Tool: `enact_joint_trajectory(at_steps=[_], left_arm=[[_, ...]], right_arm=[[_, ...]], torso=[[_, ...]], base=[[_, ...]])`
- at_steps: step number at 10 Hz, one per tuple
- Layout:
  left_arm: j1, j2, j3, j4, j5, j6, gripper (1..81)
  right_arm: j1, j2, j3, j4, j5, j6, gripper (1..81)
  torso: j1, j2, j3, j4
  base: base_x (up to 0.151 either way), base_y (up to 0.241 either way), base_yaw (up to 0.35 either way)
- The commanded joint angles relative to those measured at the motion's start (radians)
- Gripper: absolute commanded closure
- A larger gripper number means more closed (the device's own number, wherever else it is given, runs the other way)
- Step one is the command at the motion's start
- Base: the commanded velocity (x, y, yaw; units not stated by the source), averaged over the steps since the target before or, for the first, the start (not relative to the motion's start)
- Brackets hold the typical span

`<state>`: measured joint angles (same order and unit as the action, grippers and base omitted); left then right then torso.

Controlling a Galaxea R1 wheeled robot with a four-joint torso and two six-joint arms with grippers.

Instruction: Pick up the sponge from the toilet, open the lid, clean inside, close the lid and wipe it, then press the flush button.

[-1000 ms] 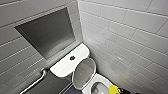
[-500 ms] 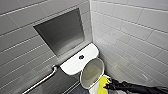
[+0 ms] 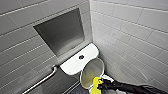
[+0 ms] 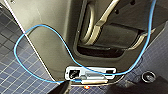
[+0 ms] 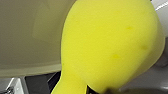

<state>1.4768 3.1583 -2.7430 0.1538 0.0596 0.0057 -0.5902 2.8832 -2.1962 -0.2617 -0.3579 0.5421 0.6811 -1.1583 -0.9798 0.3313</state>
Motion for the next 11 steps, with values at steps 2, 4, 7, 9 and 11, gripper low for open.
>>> enact_joint_trajectory(at_steps=[2, 4, 7, 9, 11], left_arm=[[0.023, -0.004, 0.002, -0.008, 0.089, 0.005, 1.0], [0.023, -0.004, 0.002, -0.008, 0.089, 0.005, 1.0], [0.023, -0.004, 0.002, -0.01, 0.089, 0.005, 1.0], [0.023, -0.004, 0.002, -0.01, 0.089, 0.003, 1.0], [0.023, -0.004, 0.002, -0.011, 0.089, 0.002, 1.0]], right_arm=[[0.04, 0.05, -0.01, -0.017, -0.033, 0.004, 81.1], [0.029, 0.023, -0.017, -0.001, -0.01, 0.012, 81.1], [0.006, -0.032, -0.029, 0.059, 0.095, 0.261, 81.1], [-0.012, -0.026, -0.068, 0.065, 0.125, 0.291, 81.1], [-0.047, 0.003, -0.13, 0.064, 0.158, 0.318, 81.1]], torso=[[0.0, 0.0, 0.0, 0.045], [0.0, 0.0, 0.0, 0.034], [0.0, 0.0, 0.0, 0.055], [0.0, 0.0, 0.0, 0.055], [0.0, 0.0, 0.0, 0.055]], base=[[0.0, 0.0, 0.0], [0.0, 0.0, 0.0], [0.0, 0.0, 0.0], [0.0, 0.0, 0.0], [0.0, 0.0, 0.0]])
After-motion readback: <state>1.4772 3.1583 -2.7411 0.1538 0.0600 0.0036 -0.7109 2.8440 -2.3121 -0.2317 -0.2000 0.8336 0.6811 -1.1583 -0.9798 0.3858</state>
